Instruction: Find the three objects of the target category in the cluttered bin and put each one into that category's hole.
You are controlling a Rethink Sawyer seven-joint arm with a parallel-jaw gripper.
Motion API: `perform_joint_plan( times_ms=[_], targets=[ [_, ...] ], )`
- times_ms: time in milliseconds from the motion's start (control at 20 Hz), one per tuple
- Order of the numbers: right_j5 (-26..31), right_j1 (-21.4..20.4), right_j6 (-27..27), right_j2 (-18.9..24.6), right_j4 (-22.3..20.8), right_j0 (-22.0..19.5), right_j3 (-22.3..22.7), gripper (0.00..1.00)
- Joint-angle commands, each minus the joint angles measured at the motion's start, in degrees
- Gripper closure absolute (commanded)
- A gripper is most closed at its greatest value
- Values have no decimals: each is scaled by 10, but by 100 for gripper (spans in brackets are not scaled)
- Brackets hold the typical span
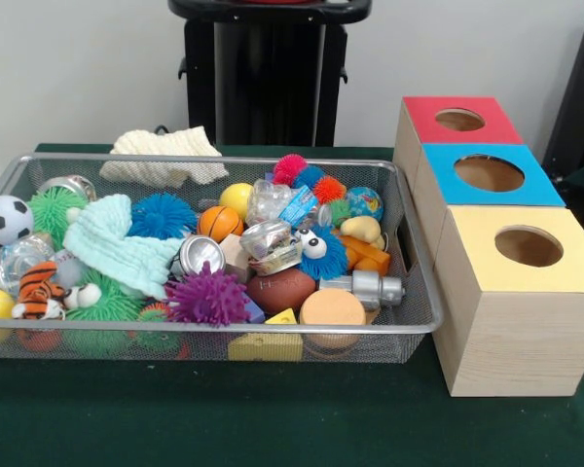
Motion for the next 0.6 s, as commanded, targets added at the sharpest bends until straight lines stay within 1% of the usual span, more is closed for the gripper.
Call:
perform_joint_plan(
  times_ms=[50,150,200,300,600],
  targets=[
    [25,77,-29,164,-189,56,78,100],
    [1,97,-49,207,-239,84,129,100],
    [-10,103,-55,224,-258,95,147,100],
    [-29,108,-60,253,-286,109,167,100],
    [-52,107,-54,319,-352,123,172,100]
  ],
)
